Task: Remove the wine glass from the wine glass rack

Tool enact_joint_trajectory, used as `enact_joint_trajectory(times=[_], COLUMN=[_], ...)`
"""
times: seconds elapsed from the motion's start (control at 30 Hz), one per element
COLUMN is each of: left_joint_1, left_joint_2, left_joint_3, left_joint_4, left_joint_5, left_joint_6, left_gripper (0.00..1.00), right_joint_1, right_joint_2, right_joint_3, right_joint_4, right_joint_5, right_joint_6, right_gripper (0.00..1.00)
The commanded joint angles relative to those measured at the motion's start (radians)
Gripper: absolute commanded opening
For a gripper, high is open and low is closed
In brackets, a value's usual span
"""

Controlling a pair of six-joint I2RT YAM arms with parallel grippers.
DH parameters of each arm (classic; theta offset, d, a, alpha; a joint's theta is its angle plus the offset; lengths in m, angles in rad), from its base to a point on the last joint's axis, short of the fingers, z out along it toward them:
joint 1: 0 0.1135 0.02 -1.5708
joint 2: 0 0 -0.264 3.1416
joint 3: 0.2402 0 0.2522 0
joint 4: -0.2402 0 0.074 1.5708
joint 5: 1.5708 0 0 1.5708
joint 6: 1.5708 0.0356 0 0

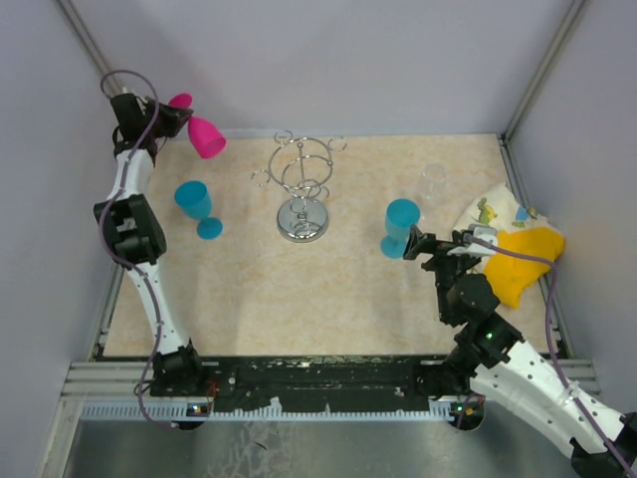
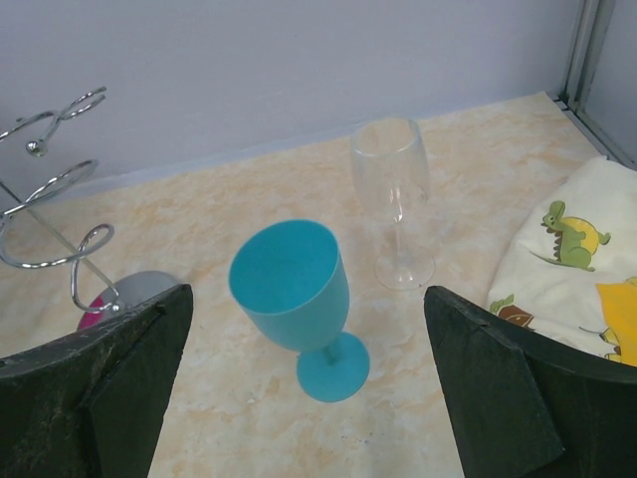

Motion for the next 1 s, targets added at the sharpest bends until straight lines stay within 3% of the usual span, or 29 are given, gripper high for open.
enact_joint_trajectory(times=[0.0, 0.3, 0.63, 0.97], left_joint_1=[-0.006, -0.009, -0.008, -0.011], left_joint_2=[-0.081, -0.299, -0.612, -1.069], left_joint_3=[-0.03, -0.238, -0.455, -0.883], left_joint_4=[0.183, 0.274, 0.14, 0.027], left_joint_5=[0.109, 0.136, 0.164, 0.25], left_joint_6=[-0.162, -0.241, -0.302, -0.402], left_gripper=[0.0, 0.0, 0.0, 0.0], right_joint_1=[0.008, 0.008, 0.027, 0.326], right_joint_2=[-0.01, -0.008, 0.274, 0.421], right_joint_3=[0.003, 0.023, 0.239, 0.382], right_joint_4=[0.041, 0.029, -0.029, -0.003], right_joint_5=[0.008, -0.089, -0.605, -0.435], right_joint_6=[-0.002, 0.025, 0.009, -0.18], right_gripper=[0.99, 0.99, 0.98, 0.98])
